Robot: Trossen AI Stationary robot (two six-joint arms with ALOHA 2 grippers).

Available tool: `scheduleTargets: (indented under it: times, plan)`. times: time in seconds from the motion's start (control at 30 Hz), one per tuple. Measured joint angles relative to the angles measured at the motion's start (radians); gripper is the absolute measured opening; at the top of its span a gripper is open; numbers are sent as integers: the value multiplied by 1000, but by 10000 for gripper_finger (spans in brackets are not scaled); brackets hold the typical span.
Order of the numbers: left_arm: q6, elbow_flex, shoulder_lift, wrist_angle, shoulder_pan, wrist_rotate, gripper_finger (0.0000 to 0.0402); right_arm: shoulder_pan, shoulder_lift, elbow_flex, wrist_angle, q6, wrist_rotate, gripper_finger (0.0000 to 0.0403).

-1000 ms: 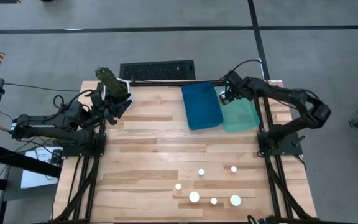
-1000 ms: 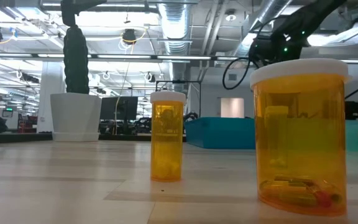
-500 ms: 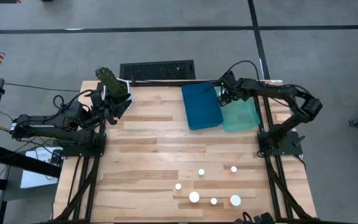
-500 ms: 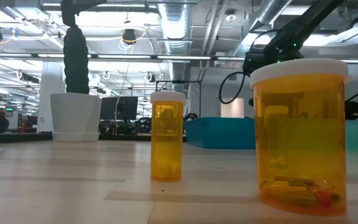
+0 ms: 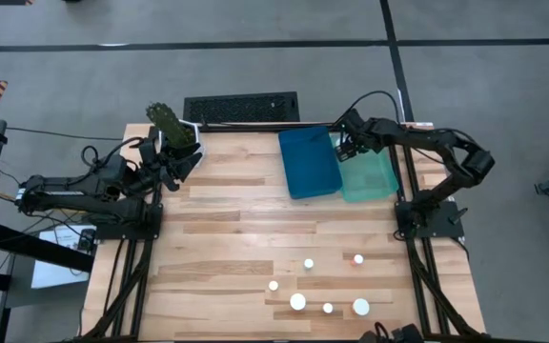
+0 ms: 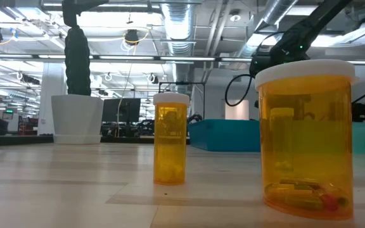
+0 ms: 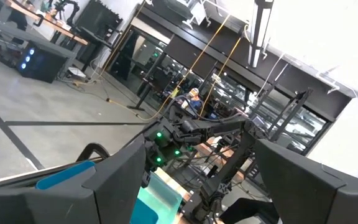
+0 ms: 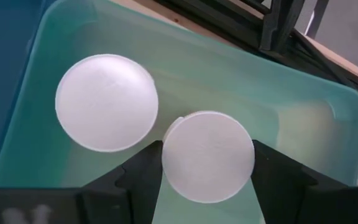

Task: Pick and place medicine bottles into bin by pill shape (circle, oval)
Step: Put the orange capsule bottle into the light blue bin

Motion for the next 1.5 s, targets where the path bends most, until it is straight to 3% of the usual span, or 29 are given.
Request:
scheduleTargets:
  times: [0.5,1.07,1.5]
  plan:
    - [0,0,0,0,0,0,297,-18,-13,0,13,-41,-32,246]
    - [0,0,0,0,0,0,297,-43,-176,0,15,-57,-56,293]
    - [0,0,0,0,0,0,297,144,-418,0,47,-218,-307,293]
